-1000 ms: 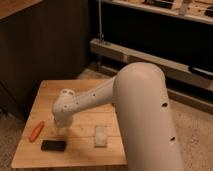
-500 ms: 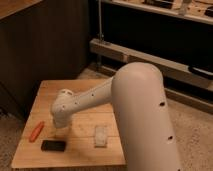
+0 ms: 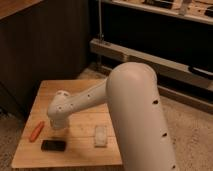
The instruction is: Place the eraser on the white sponge
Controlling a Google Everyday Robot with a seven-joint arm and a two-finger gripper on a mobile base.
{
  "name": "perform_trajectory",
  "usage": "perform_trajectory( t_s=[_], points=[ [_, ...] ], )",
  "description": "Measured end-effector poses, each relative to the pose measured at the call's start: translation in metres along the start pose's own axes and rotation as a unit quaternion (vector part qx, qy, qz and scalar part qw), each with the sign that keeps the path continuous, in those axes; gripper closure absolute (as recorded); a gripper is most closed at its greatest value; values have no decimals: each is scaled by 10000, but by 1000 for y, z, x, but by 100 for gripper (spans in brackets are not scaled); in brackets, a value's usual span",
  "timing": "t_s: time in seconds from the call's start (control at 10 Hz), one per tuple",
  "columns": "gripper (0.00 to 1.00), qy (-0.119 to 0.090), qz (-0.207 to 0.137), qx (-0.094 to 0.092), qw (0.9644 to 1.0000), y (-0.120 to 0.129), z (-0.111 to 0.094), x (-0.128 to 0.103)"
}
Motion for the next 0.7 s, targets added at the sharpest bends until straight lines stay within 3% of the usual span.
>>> perform_trajectory(
  t_s=[0.2,0.3,0.4,0.7],
  points=[
    [29,0,-15,-9,10000,1,0,0],
    [21,-102,-163,-148,9997,6,-4,-2],
    [20,-178,-441,-289,9984,9,-10,-4],
    [20,-303,-1517,-898,9839,28,-51,-15]
  ],
)
